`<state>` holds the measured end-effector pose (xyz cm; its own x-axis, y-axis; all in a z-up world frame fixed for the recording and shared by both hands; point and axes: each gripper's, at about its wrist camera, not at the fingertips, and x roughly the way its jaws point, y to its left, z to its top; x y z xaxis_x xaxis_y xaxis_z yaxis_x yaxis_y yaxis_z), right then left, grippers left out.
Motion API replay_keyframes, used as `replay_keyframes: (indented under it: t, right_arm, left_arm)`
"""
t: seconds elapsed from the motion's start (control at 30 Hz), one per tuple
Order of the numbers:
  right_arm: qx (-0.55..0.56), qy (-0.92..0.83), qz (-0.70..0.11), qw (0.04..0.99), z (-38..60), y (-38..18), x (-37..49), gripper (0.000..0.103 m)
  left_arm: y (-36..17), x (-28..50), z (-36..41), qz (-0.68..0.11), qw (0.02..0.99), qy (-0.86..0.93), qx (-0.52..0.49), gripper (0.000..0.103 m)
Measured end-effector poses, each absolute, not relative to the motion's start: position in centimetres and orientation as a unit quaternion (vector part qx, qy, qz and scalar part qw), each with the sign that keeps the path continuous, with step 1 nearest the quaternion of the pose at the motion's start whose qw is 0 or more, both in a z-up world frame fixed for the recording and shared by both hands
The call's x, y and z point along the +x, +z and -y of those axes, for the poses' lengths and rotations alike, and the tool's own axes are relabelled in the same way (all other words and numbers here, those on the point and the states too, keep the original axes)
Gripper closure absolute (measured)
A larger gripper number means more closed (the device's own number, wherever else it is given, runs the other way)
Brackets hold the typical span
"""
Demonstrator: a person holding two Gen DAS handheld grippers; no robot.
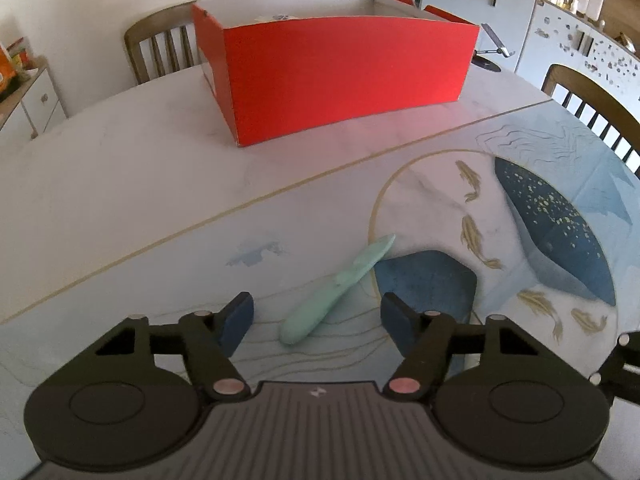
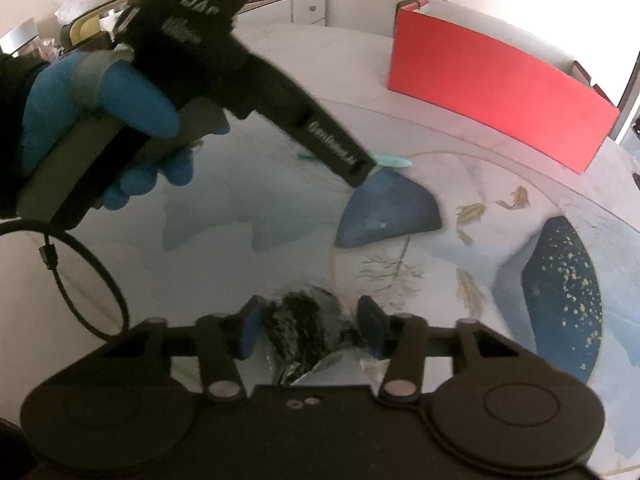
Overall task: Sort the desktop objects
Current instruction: 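Close the right tool on the black snack bag while the left tool grasps the mint-green stick, then lift and carry the black bag and green stick toward the red box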
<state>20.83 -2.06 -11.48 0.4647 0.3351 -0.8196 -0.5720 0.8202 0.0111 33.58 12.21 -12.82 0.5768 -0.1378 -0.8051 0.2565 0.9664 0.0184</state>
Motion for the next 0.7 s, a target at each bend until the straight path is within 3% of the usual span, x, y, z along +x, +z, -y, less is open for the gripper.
replay_keyframes:
  t: [0.5,0.7]
  right_arm:
    - [-0.107,0.182,-0.453,0.866,6.7,-11.2,24.8,0.067]
    - [-0.110,0.177,-0.455,0.866,7.2,-11.4,25.1,0.069]
  left_arm:
    - [-12.6,33.1,-11.1,-0.438,0.885,-0.130,0.089,0.084]
    - [-12.5,33.1,-10.9,-0.441,0.884,-0.132,0.077,0.091]
